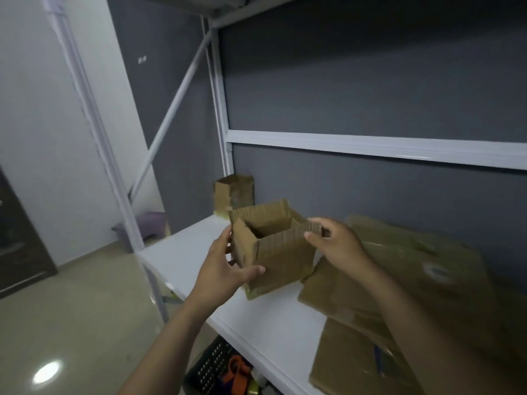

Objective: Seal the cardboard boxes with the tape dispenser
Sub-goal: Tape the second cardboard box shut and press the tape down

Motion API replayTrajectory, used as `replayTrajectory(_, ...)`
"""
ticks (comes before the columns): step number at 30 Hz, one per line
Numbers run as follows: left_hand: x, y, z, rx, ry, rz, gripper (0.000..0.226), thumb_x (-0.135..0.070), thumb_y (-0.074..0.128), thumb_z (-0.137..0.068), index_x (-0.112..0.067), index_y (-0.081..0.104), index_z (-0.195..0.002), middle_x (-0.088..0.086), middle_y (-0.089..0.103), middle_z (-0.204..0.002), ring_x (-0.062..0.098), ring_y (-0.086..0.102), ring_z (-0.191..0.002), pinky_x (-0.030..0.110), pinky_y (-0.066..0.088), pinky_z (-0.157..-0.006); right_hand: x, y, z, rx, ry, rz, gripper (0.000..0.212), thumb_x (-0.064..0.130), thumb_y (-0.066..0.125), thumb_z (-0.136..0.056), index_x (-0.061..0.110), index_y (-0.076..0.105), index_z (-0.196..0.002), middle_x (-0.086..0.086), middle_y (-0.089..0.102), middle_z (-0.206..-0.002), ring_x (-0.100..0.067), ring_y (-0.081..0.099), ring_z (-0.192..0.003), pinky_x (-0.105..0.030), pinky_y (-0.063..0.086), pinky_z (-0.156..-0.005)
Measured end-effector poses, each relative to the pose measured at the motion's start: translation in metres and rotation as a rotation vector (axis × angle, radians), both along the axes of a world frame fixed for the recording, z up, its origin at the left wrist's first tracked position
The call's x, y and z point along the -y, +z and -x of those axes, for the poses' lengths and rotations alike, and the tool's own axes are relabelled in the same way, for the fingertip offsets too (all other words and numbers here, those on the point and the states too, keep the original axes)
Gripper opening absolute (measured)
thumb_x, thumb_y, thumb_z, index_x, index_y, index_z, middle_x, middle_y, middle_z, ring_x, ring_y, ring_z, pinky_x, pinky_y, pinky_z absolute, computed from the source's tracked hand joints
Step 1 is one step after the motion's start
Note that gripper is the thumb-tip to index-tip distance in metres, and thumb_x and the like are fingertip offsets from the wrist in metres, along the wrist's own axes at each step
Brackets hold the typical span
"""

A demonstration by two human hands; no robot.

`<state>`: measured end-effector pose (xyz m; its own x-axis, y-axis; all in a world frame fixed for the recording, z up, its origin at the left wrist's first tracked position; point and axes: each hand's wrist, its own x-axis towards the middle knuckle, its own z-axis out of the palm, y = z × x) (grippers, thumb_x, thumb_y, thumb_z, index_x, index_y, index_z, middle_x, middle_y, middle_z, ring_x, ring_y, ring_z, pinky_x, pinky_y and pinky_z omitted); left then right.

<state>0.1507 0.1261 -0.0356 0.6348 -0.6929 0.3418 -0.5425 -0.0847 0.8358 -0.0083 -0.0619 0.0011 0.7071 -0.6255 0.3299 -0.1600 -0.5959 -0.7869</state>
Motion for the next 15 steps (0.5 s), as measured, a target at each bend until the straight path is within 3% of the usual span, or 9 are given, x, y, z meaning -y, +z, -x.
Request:
replayTrajectory(3, -0.004, -0.011, -0.040, -0.033, 0.060, -0.012, 0.106, -0.060, 0.083, -0.049, -0.041, 0.034, -0.142, -0.014, 0.049, -0.132, 0.008, 0.055, -0.113, 0.027, 0.054, -0.086, 0.006, -0.006, -0.051, -0.078, 0.070, 0.062, 0.034, 0.022, 0.061, -0.092, 0.019, 0.059, -0.126, 0.009, 0.059, -0.111, -0.008, 0.055, -0.104, -0.020, 0.041, -0.085)
replayTrajectory(7, 0.011, -0.019, -0.103, -0.055, 0.081, -0.040, 0.091, -0.040, 0.090, -0.059, -0.046, 0.036, -0.132, -0.017, 0.049, -0.127, 0.007, 0.053, -0.111, 0.020, 0.049, -0.080, 0.028, -0.015, -0.119, -0.180, 0.158, 0.075, 0.029, 0.019, 0.062, -0.092, 0.016, 0.062, -0.121, 0.007, 0.062, -0.112, -0.009, 0.058, -0.104, -0.021, 0.043, -0.085)
replayTrajectory(12, 0.052, -0.033, -0.177, -0.037, 0.151, -0.132, 0.102, -0.052, 0.088, -0.053, -0.038, 0.034, -0.138, -0.015, 0.044, -0.133, 0.014, 0.050, -0.115, 0.039, 0.053, -0.094, 0.071, -0.023, -0.187, -0.351, 0.176, 0.151, 0.029, 0.025, 0.062, -0.090, 0.022, 0.062, -0.119, 0.005, 0.066, -0.112, -0.009, 0.060, -0.101, -0.034, 0.051, -0.090)
replayTrajectory(15, 0.075, -0.041, -0.209, -0.017, 0.177, -0.168, 0.095, -0.043, 0.088, -0.060, -0.032, 0.034, -0.138, -0.015, 0.043, -0.128, 0.013, 0.049, -0.112, 0.036, 0.052, -0.094, 0.095, -0.033, -0.221, -0.474, 0.136, 0.273, 0.037, 0.033, 0.061, -0.090, 0.017, 0.059, -0.123, 0.000, 0.062, -0.117, -0.017, 0.059, -0.105, -0.037, 0.050, -0.089)
